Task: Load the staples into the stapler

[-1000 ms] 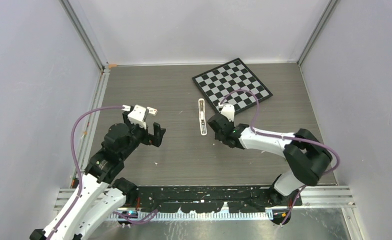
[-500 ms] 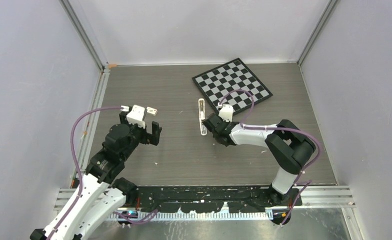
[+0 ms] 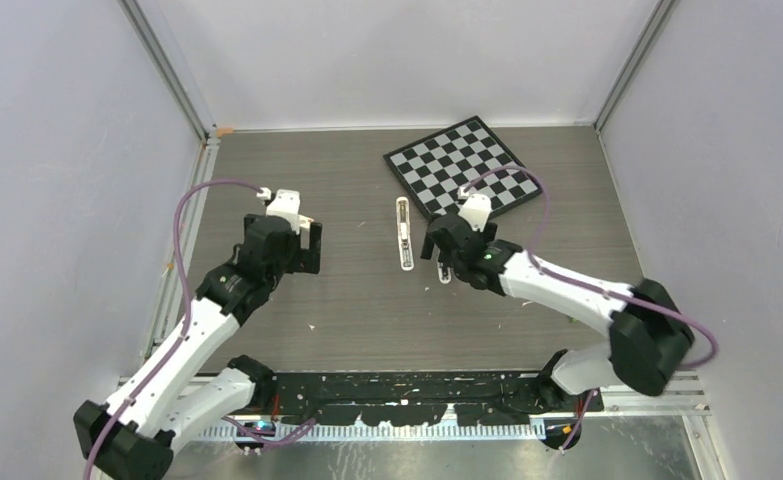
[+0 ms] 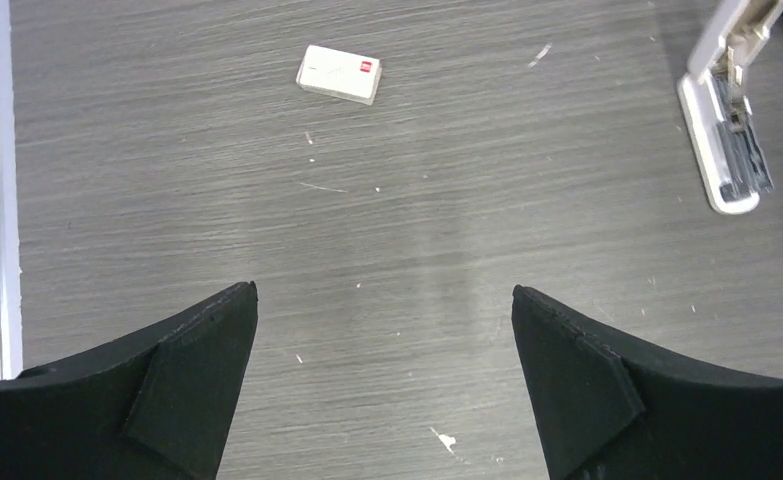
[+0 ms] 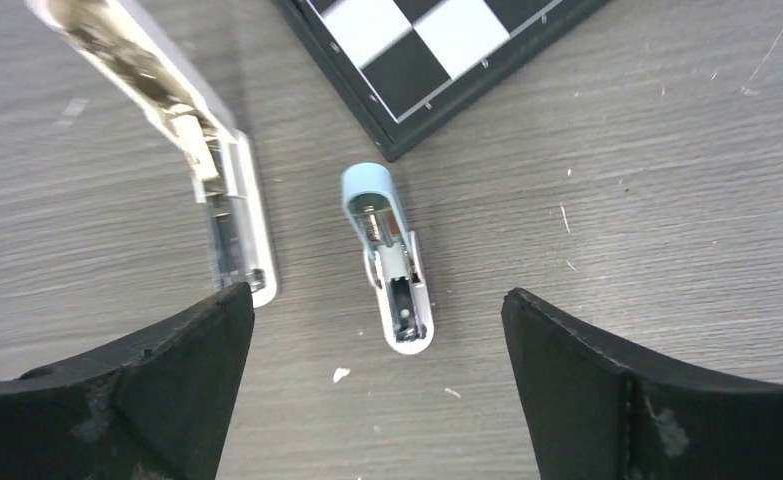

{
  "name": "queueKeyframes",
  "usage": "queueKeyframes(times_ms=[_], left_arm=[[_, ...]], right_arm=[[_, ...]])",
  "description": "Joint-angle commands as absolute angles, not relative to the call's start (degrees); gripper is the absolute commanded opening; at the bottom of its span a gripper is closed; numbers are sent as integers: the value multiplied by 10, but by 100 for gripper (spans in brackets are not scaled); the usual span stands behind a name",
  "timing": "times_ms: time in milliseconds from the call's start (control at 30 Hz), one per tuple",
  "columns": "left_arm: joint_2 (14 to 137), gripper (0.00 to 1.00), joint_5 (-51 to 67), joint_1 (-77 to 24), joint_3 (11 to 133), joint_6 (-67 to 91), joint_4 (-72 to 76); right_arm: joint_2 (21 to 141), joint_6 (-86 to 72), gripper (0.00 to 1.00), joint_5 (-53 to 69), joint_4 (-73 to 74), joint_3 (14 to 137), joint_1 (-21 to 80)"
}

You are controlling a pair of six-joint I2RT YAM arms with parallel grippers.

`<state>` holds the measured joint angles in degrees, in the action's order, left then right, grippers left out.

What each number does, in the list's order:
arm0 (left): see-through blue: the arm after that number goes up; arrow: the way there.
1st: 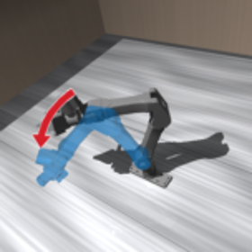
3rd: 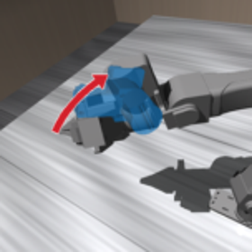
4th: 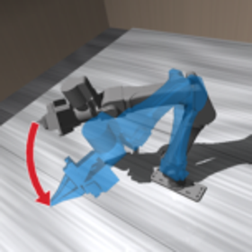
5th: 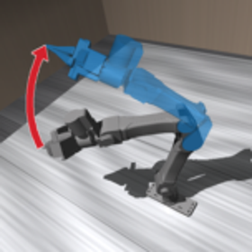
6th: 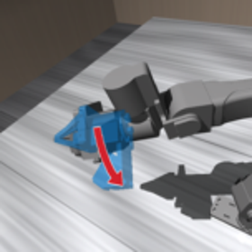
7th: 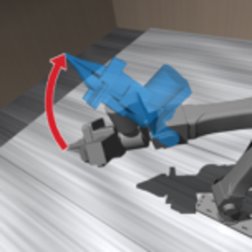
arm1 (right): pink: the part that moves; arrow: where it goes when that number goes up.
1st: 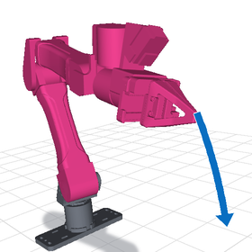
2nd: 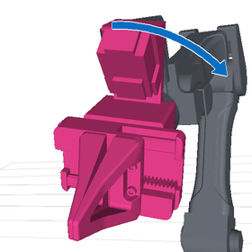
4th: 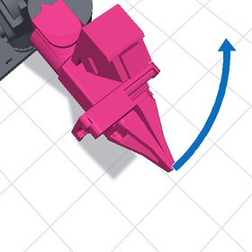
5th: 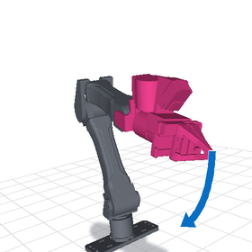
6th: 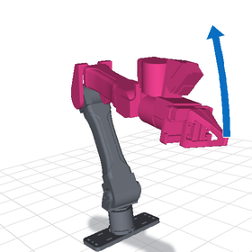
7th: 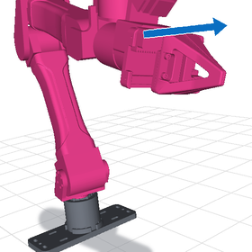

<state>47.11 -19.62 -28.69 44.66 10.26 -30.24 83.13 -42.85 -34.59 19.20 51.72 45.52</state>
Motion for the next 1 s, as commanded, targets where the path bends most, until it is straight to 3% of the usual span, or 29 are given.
queueKeyframes(times_ms=[0, 400, 733, 967], left_arm=[[551, 100, -217, -246, 510, 177, -336], [773, 99, -100, -119, 610, 134, -233], [946, 91, -234, -75, 684, 454, -279], [1000, 87, -133, -67, 701, 336, -159]], right_arm=[[716, -420, 100, -328, 215, 497, 453], [527, -410, 100, -261, 225, 455, 454], [489, -381, 100, -251, 241, 463, 454], [492, -380, 100, -244, 233, 458, 454]])
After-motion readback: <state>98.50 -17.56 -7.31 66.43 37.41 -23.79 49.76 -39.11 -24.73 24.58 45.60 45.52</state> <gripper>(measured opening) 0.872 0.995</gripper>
